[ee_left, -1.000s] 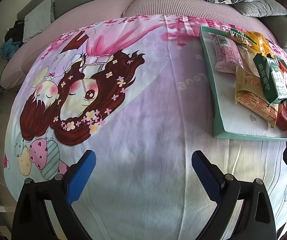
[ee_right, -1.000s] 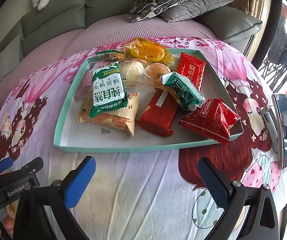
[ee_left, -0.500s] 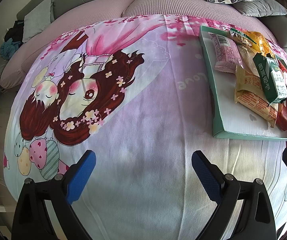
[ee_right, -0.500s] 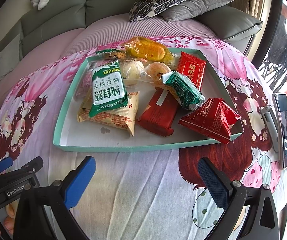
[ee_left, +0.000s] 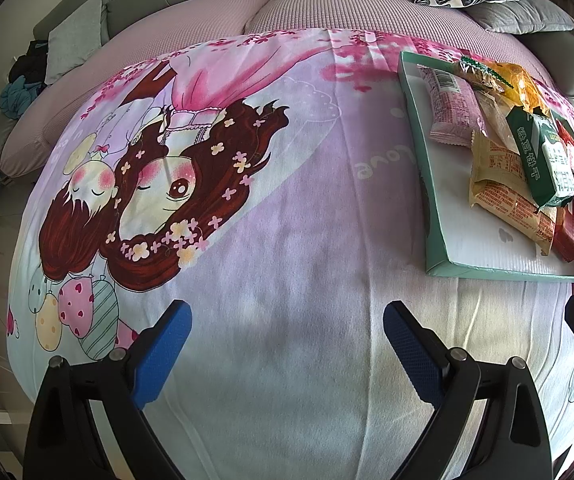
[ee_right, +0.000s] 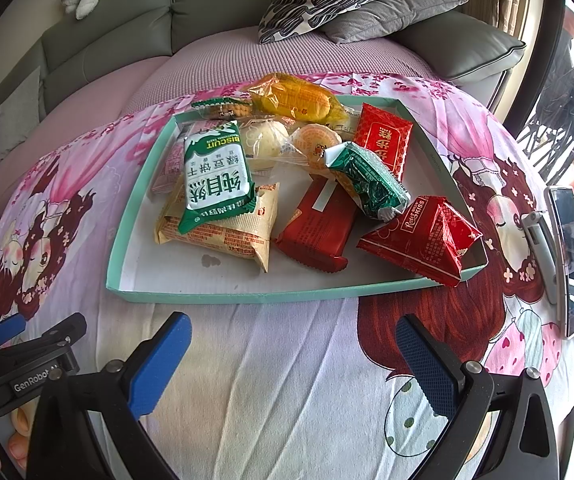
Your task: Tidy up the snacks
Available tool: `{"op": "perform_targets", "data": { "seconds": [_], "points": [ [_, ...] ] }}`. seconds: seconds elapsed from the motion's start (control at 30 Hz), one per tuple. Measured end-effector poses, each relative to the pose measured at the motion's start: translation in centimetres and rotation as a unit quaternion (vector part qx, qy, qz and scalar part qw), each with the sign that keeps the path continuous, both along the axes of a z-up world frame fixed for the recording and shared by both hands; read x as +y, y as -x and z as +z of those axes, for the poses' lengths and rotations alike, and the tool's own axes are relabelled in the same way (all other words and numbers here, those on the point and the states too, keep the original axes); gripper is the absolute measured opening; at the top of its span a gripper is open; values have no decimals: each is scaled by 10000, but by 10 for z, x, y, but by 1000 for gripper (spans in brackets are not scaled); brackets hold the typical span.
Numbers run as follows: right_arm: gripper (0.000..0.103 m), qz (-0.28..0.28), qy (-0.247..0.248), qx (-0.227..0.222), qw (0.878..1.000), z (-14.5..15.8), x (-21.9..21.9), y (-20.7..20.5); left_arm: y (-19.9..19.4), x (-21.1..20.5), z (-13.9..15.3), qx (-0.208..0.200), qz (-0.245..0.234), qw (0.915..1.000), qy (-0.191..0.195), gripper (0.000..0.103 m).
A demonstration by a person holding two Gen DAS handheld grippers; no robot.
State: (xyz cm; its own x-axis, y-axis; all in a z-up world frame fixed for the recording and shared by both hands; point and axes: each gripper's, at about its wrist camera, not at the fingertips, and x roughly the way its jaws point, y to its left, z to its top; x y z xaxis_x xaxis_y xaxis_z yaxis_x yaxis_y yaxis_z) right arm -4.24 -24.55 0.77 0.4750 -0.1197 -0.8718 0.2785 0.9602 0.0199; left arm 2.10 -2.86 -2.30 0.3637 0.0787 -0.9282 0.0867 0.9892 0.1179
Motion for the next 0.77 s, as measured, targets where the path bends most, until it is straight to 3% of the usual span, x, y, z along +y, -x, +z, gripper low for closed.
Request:
{"op": "perform_targets", "data": {
  "seconds": [0.77],
  "points": [
    [103, 2, 0, 4, 10000, -1, 0, 0, 1, 0, 3, -38, -74, 10000, 27, 97]
  ]
}}
